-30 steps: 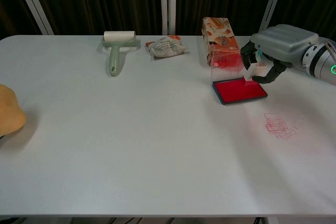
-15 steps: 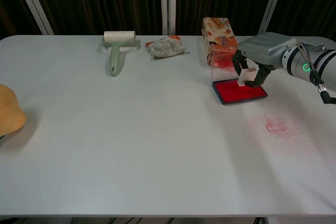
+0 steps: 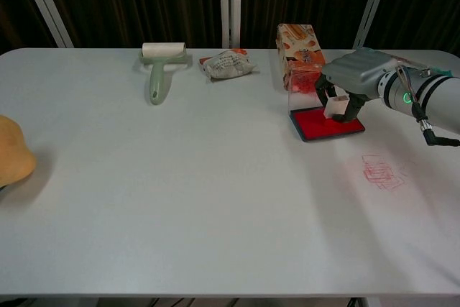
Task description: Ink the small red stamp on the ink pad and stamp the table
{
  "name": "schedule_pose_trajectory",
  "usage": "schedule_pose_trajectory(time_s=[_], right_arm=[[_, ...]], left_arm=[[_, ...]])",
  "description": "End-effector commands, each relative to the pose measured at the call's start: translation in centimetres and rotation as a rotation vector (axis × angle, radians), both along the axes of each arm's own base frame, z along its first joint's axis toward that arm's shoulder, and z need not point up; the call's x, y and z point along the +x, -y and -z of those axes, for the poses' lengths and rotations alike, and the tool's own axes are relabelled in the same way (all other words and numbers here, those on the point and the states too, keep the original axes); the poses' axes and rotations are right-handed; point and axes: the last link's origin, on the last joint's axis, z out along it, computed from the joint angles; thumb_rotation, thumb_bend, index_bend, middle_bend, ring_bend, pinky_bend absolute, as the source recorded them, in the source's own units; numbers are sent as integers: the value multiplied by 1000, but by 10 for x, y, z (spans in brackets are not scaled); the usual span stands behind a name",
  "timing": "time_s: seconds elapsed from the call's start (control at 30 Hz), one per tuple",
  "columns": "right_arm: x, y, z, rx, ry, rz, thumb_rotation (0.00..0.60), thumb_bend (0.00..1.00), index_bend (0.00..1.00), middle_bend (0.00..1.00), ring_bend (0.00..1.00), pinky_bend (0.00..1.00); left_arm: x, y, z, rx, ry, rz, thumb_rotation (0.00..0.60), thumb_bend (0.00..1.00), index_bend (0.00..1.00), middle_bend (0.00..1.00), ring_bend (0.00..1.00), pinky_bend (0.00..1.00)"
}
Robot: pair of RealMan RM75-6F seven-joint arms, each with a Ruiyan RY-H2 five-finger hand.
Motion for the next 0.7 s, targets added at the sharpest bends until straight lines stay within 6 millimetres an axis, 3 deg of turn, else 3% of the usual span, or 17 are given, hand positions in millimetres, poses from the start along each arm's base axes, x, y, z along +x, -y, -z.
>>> schedule_pose_trajectory(time_s=[0.03,0.23,0.4,0.7], right_arm=[[3,0,-4,-10,19,-6,600,348,638,563,853,1000],[14,-6,-32,-59,101,-51,600,348,638,565,854,1000],[16,-30,-56,-57,139,-85,600,348,638,564,854,1000],[-24,-94,-56,-7,45,-111,600,346,639,560,854,1000]], left_arm=[[0,1,-1,3,-1,0,600,124,161,187,118,210],[2,1,-2,2,2,6,600,124,161,187,118,210],[4,1,0,0,6,11,600,124,161,187,118,210],[7,0,8,-20,15,19,600,124,161,187,118,210]])
